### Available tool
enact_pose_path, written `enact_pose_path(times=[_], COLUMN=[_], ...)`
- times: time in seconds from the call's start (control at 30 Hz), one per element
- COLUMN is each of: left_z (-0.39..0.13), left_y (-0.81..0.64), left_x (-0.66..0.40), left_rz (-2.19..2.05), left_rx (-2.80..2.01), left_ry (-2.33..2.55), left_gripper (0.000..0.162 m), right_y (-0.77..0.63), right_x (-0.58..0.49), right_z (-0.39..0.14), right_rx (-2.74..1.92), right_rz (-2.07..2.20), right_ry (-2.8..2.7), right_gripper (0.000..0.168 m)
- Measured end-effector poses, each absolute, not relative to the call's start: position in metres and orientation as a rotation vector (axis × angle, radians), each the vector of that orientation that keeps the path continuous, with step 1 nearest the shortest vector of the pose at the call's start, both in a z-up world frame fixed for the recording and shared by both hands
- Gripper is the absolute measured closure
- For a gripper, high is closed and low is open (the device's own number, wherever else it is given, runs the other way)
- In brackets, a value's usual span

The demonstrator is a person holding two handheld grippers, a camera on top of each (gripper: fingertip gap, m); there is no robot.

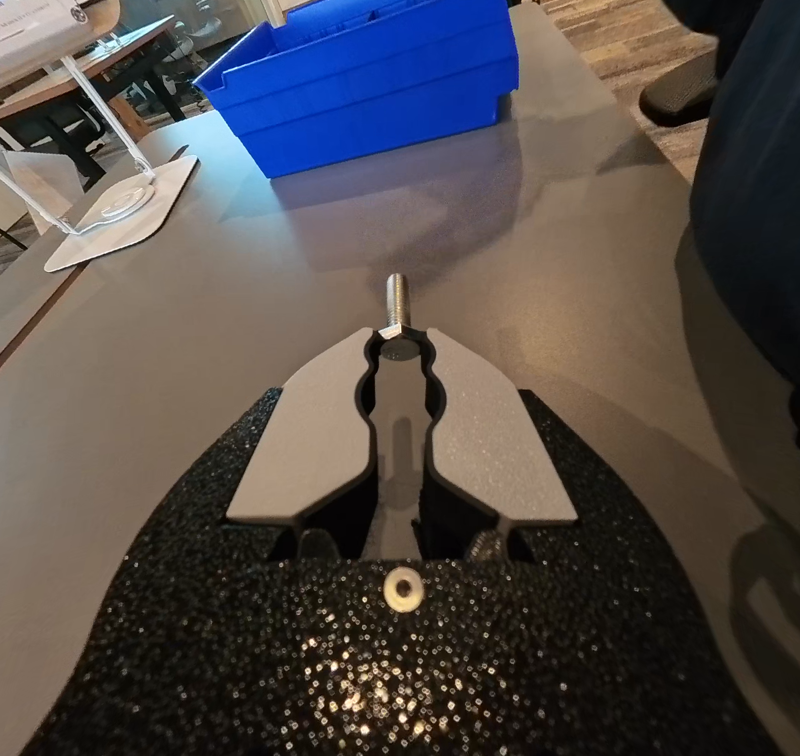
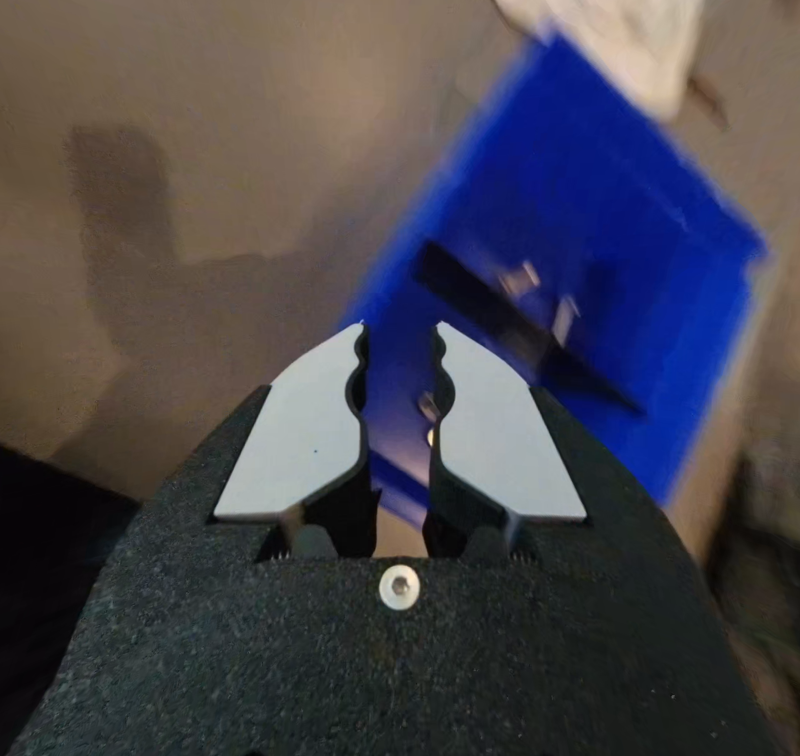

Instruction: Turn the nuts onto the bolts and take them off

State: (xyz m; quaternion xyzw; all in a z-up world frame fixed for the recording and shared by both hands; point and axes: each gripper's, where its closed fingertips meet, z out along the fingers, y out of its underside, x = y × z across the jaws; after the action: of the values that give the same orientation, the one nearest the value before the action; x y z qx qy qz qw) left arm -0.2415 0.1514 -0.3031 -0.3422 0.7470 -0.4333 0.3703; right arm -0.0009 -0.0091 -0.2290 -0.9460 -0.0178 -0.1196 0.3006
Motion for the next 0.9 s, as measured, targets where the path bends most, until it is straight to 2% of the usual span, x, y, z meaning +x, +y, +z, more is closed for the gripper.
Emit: enact_pose_path(times=[0.1, 0.23, 0.4, 0.77, 0.9], left_z=[-0.302, -0.299, -0.296, -0.296, -0.296], left_y=[0.149, 0.147, 0.146, 0.141, 0.141], left_x=[-0.242, -0.244, -0.246, -0.248, -0.249], left_rz=[-1.133, -1.162, -1.195, -1.218, -1.217], left_rx=[-0.864, -0.839, -0.826, -0.793, -0.785], left_ry=[1.917, 1.912, 1.910, 1.930, 1.935], left_gripper=[0.145, 0.144, 0.145, 0.144, 0.144], right_y=[0.049, 0.092, 0.124, 0.139, 0.143], right_x=[-0.111, -0.204, -0.231, -0.254, -0.256], right_z=[-0.222, -0.262, -0.288, -0.291, -0.290], right_rx=[-2.291, -2.160, -2.045, -1.965, -1.938], right_rz=[0.070, 0.366, 0.477, 0.725, 0.745], right_ry=[-0.473, -0.748, -0.679, -0.608, -0.594], right_gripper=[0.140, 0.140, 0.141, 0.142, 0.150])
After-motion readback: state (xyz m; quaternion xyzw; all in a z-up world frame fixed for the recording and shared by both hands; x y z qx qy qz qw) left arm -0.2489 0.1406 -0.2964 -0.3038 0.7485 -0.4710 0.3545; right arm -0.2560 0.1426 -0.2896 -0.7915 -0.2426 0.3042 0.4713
